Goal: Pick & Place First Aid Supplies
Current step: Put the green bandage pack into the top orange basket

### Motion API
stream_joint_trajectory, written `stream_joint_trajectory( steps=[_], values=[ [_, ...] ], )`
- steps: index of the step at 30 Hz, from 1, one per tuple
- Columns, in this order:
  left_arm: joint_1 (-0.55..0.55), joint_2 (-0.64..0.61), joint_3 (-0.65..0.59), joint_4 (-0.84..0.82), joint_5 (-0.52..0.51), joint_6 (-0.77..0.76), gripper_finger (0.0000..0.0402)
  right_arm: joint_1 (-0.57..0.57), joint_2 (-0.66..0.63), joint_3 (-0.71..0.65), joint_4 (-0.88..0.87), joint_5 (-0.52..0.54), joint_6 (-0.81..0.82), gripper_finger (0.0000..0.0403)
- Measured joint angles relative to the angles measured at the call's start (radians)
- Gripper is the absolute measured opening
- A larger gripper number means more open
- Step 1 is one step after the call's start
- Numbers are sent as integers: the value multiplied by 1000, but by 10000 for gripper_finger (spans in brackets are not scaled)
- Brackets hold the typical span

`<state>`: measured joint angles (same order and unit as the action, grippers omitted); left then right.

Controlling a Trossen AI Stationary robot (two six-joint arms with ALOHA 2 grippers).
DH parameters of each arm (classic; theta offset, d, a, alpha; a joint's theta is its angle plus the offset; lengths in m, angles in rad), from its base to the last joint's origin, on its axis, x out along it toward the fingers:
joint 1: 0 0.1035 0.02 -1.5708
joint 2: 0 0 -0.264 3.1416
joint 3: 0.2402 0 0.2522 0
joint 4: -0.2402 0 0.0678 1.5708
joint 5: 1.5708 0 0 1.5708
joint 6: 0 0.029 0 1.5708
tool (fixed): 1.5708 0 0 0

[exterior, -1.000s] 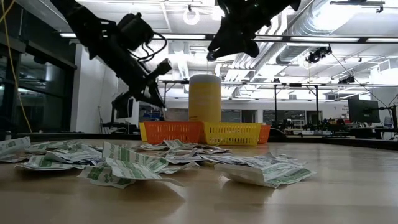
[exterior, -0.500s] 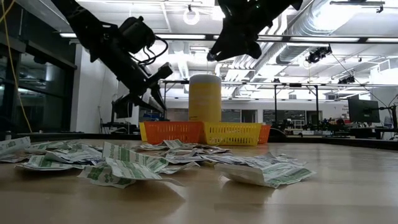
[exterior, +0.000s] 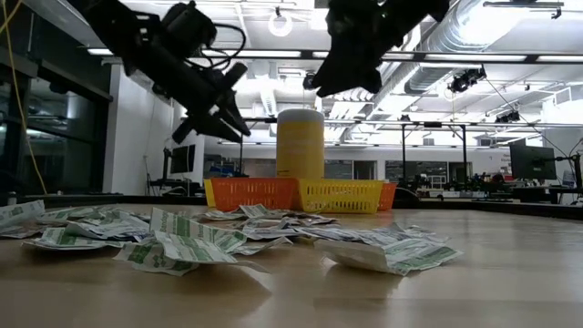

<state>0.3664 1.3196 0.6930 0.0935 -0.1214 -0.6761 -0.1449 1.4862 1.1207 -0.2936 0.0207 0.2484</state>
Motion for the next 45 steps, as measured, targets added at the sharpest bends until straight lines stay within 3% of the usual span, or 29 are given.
stream_joint_trajectory(
  steps=[6,13,19,23,31,36,45],
  values=[
    [-41,-87,0,-110,41,131,106,55,0,-137,203,47,-4,138],
    [-144,-160,-1,-195,33,175,106,126,6,-331,430,96,-36,138],
    [-231,-197,-1,-225,26,175,106,139,33,-382,455,90,-105,138],
    [-269,-204,-1,-233,25,175,106,139,87,-336,404,48,-229,138],
    [-296,-232,0,-250,26,171,106,138,255,-107,79,64,-511,138],
    [-296,-284,0,-316,30,149,106,114,341,5,-65,71,-595,138],
    [-296,-389,0,-393,28,148,106,30,391,81,-92,49,-729,138]
  ],
)
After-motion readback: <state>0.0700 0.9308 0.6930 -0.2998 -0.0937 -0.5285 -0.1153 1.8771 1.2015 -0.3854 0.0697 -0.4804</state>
